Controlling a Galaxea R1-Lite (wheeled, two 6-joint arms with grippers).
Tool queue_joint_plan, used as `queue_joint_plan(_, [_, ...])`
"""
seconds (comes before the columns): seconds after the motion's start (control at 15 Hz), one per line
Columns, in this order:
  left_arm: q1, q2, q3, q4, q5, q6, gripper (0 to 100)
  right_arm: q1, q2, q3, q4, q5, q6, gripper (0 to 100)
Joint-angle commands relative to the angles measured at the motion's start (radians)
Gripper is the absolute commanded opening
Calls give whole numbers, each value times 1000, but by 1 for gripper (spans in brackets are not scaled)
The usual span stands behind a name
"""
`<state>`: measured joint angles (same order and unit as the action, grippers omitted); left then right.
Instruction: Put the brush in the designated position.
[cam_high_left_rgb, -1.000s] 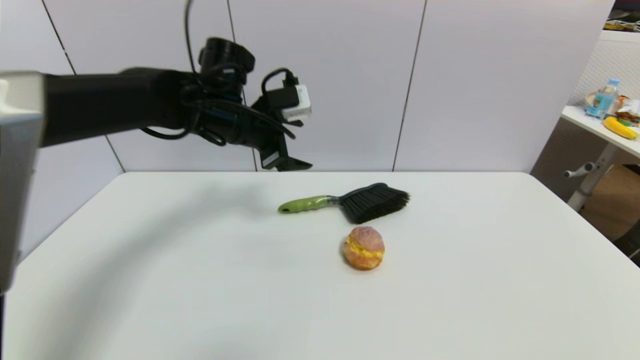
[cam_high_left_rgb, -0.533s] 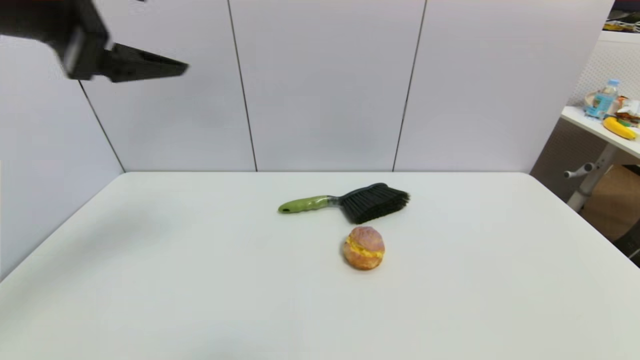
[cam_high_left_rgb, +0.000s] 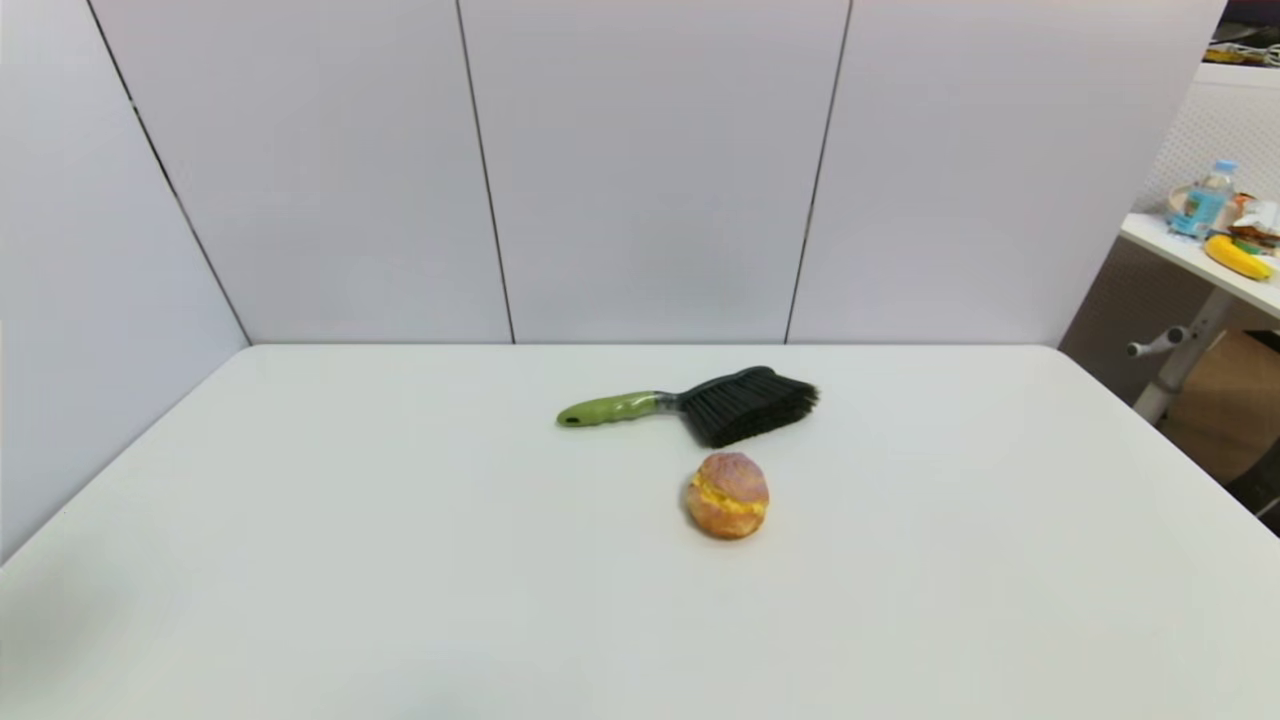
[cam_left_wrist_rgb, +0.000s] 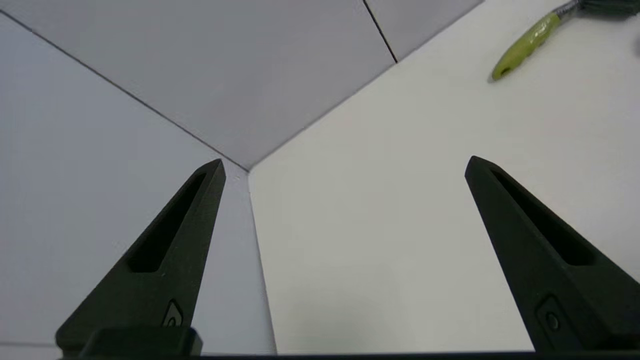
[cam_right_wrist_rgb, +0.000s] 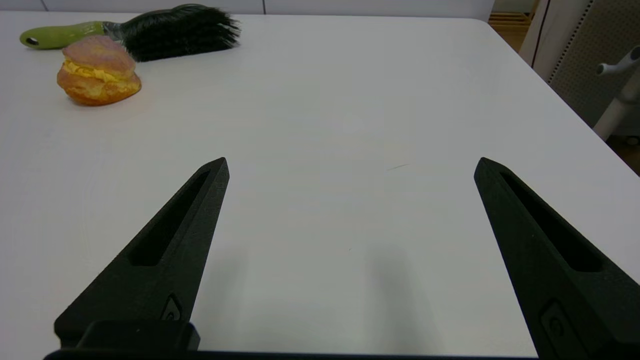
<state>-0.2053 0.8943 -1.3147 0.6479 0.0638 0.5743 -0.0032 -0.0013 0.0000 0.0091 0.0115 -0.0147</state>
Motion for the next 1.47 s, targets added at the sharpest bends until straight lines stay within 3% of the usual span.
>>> queue_joint_plan(0.07, [122,-336,469,-195,2,-155,100,0,1,2,0,1,-1,100])
queue_joint_plan(0.4, [256,-561,861,-410,-21,-264,100,0,1,2,0,1,-1,100])
queue_joint_plan(0.53, [261,-635,999,-493,-29,-306,100,0,1,2,0,1,-1,100])
queue_joint_plan(1.47, [211,-870,1227,-502,-29,-344,100,0,1,2,0,1,-1,100])
